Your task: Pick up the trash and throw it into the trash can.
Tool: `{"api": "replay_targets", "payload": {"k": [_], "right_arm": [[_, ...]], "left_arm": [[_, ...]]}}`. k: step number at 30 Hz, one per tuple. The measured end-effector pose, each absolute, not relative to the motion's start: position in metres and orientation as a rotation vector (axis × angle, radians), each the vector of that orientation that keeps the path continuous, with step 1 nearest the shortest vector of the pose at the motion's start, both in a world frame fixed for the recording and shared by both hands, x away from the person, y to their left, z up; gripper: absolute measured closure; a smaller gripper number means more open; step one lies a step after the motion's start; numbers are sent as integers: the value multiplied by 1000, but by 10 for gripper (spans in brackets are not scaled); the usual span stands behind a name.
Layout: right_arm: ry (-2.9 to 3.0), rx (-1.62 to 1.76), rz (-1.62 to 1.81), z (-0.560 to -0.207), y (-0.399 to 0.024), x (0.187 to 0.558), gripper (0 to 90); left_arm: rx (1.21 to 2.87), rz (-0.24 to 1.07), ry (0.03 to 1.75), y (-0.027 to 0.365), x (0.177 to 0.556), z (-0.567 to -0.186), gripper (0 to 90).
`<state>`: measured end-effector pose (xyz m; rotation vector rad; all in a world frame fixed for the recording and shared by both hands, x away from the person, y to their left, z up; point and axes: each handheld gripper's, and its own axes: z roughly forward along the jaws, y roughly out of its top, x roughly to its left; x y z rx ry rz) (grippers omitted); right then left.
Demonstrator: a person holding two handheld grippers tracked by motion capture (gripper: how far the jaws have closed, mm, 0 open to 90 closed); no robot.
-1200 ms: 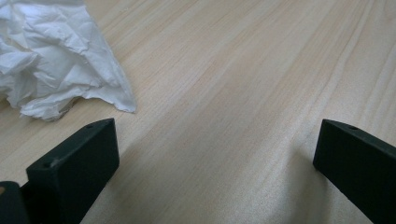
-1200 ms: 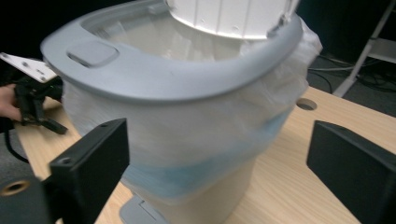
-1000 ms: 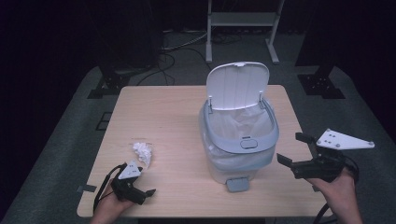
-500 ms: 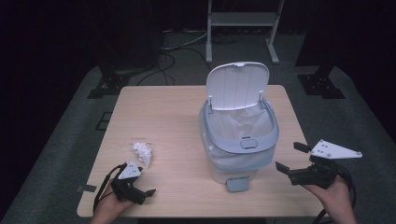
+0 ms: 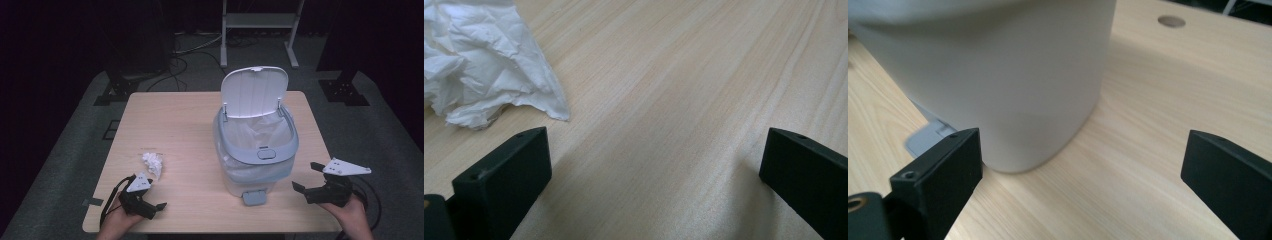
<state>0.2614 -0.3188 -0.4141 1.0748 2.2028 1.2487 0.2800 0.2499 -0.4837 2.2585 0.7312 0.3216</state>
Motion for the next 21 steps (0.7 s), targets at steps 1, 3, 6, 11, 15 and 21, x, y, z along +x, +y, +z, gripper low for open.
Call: {"api": "replay_targets", "payload": {"k": [1,3,6,11,15,21], "right_arm": [[2209,1086,1235,-419,-320,263,22],[2210,1092,1232,-421,-321,263,21],[2223,1107,1220,-428,-322,266,22],[2250,1142,1180,-438,-321,270,22],[2271,1159,1150,-447,-319,272,21],[2304,1188,1066,-463,-318,278,21]], "left_arm": [[2259,322,731,250,280,-484,0],[2259,322,731,250,280,-484,0],[2259,322,731,250,280,-484,0],[2260,322,731,250,280,-484,0],[2260,322,731,250,280,-484,0],[2260,322,730,250,280,-484,0]]}}
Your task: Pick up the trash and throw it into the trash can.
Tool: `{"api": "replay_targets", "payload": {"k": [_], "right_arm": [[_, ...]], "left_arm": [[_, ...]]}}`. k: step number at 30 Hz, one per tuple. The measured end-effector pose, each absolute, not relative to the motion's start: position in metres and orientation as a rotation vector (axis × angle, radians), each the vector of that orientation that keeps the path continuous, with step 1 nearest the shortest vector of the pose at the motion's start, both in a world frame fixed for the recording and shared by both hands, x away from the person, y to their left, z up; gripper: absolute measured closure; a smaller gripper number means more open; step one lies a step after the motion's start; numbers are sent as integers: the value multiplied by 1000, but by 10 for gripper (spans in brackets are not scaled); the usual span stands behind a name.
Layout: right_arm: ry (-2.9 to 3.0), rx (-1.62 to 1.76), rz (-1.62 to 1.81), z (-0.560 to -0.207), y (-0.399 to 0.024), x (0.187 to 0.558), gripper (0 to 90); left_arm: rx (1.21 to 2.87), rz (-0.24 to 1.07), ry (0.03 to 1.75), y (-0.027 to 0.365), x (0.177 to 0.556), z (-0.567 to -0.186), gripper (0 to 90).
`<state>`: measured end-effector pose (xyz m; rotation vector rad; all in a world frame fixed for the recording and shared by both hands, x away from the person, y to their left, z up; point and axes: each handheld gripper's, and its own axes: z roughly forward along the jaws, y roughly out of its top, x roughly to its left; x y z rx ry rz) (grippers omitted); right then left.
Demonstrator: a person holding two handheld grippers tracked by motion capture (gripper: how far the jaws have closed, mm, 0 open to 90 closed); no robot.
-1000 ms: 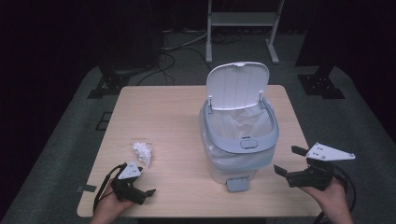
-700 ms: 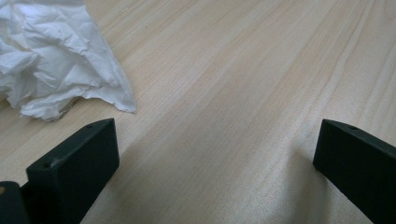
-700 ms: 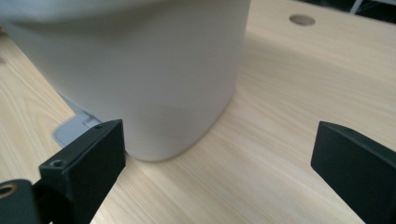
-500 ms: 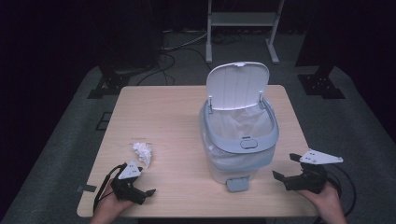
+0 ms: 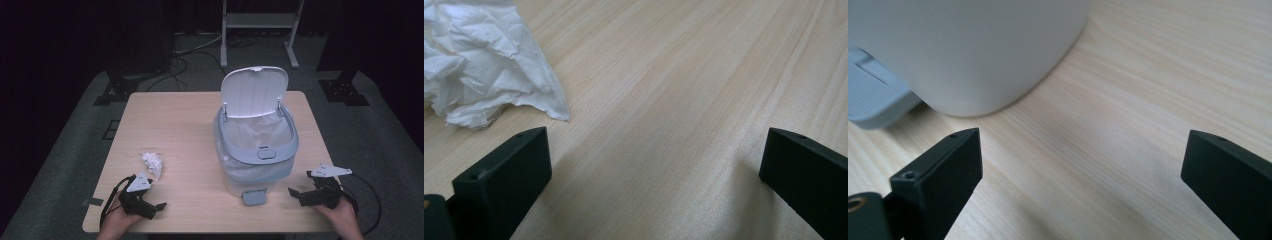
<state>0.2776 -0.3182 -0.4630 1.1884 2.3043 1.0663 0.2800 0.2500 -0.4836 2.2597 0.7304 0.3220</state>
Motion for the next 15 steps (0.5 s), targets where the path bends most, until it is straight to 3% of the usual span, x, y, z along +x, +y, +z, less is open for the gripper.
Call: {"api": "replay_targets", "payload": {"k": [15], "right_arm": [[2336,1235,1006,-481,-313,283,15]], "left_arm": [[2259,322,733,250,280,-483,0]]}}
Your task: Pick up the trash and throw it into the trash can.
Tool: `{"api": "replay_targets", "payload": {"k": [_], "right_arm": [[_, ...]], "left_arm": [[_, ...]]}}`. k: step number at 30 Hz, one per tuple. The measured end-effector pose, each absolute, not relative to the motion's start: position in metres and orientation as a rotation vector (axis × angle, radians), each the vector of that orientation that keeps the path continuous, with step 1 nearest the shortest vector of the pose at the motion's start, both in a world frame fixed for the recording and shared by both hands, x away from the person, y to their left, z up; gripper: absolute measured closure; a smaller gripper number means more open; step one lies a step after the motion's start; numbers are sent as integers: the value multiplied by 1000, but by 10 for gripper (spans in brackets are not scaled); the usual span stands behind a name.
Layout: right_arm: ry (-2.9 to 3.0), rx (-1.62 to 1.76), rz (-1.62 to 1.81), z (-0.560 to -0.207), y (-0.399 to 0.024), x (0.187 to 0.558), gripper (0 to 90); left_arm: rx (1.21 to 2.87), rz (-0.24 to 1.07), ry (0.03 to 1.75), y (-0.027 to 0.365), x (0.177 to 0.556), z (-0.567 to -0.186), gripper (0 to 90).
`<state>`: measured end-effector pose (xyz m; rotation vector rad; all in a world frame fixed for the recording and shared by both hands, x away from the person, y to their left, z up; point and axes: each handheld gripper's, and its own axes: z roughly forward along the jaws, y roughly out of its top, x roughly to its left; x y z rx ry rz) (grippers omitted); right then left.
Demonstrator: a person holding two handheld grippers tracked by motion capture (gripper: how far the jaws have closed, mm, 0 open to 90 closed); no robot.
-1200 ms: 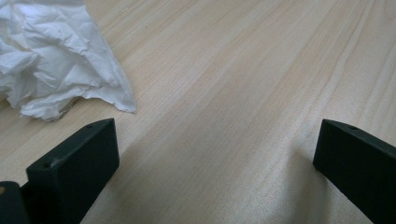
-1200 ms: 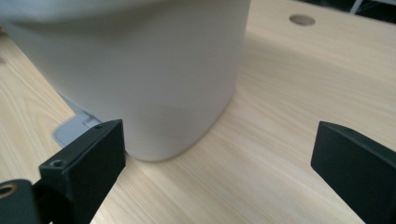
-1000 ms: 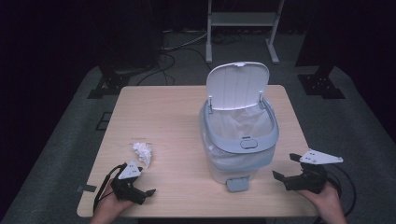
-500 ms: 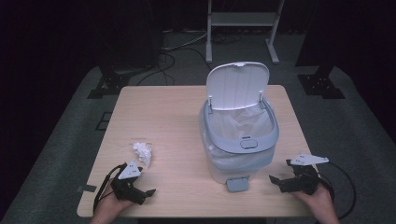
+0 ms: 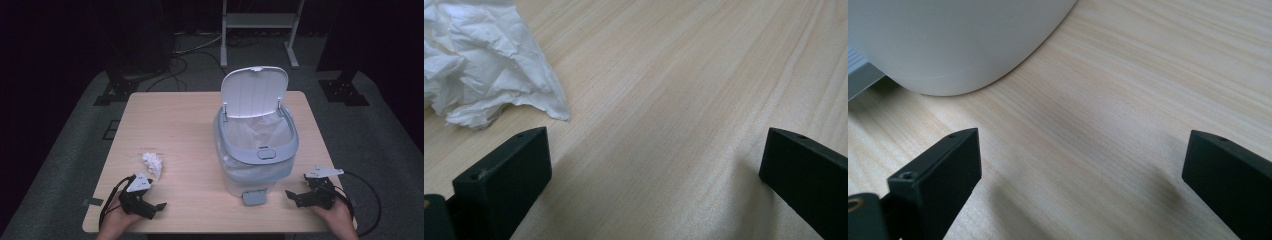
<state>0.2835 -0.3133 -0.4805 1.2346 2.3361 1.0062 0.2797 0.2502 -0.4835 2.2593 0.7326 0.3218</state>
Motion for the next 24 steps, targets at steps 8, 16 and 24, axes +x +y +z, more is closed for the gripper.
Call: {"api": "replay_targets", "payload": {"k": [8,16,24], "right_arm": [[2337,1228,986,-487,-311,285,2],[2320,1209,978,-489,-310,284,0],[2313,1220,974,-489,-310,284,0]], "left_arm": [[2231,288,774,255,278,-482,0],[2228,299,771,257,272,-477,0],[2217,315,756,253,264,-465,0]]}}
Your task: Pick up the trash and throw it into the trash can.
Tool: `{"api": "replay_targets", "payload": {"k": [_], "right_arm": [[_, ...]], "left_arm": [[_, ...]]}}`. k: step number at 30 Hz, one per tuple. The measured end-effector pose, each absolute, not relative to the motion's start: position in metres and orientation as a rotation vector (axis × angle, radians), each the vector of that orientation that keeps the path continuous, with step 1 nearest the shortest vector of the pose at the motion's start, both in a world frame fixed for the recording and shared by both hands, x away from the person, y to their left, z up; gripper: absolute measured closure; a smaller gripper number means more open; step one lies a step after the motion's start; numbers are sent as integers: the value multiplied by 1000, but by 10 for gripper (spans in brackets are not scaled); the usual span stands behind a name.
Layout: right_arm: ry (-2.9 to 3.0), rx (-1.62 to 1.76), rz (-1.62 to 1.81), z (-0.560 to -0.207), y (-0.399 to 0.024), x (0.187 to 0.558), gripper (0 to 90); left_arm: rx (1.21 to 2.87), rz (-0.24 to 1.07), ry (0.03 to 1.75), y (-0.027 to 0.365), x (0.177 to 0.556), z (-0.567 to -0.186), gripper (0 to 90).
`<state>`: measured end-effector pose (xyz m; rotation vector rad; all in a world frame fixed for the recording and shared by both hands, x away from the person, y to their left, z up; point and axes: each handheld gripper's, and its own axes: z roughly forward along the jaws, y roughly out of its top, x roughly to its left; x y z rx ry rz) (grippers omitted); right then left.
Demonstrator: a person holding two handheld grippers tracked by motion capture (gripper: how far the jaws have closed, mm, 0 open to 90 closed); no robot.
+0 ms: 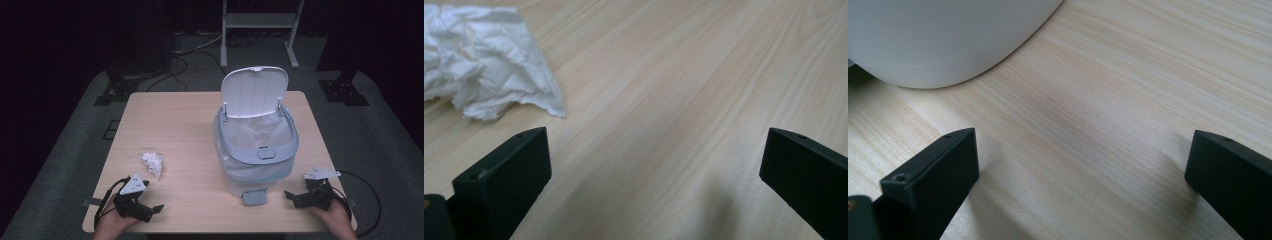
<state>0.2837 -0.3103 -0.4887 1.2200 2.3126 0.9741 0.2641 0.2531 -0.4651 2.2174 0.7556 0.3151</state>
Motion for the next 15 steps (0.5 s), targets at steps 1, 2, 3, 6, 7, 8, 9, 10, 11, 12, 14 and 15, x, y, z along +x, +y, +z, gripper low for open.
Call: {"api": "replay_targets", "payload": {"k": [1,2,3,6,7,8,9,10,11,12,14,15], "right_arm": [[2312,1220,974,-489,-310,284,0],[2312,1220,974,-489,-310,284,0],[2312,1220,974,-489,-310,284,0],[2311,1221,973,-489,-310,284,0],[2311,1222,974,-489,-310,284,0],[2311,1222,974,-489,-310,284,0],[2311,1222,974,-489,-310,284,0],[2311,1222,973,-489,-310,284,0],[2311,1222,973,-489,-310,284,0],[2311,1222,973,-489,-310,284,0],[2310,1223,973,-489,-310,284,0],[2311,1221,972,-489,-310,284,0]], "left_arm": [[2215,316,758,252,263,-463,0],[2212,314,756,251,263,-461,0],[2212,313,756,250,262,-460,0],[2196,311,755,249,261,-455,0],[2190,311,757,249,262,-454,0],[2186,312,756,249,262,-452,0],[2180,314,758,250,262,-451,0],[2177,314,759,250,263,-449,0],[2169,318,761,250,264,-448,0],[2164,318,763,251,265,-447,0],[2154,324,765,252,267,-445,0],[2148,328,766,253,269,-444,0]]}}
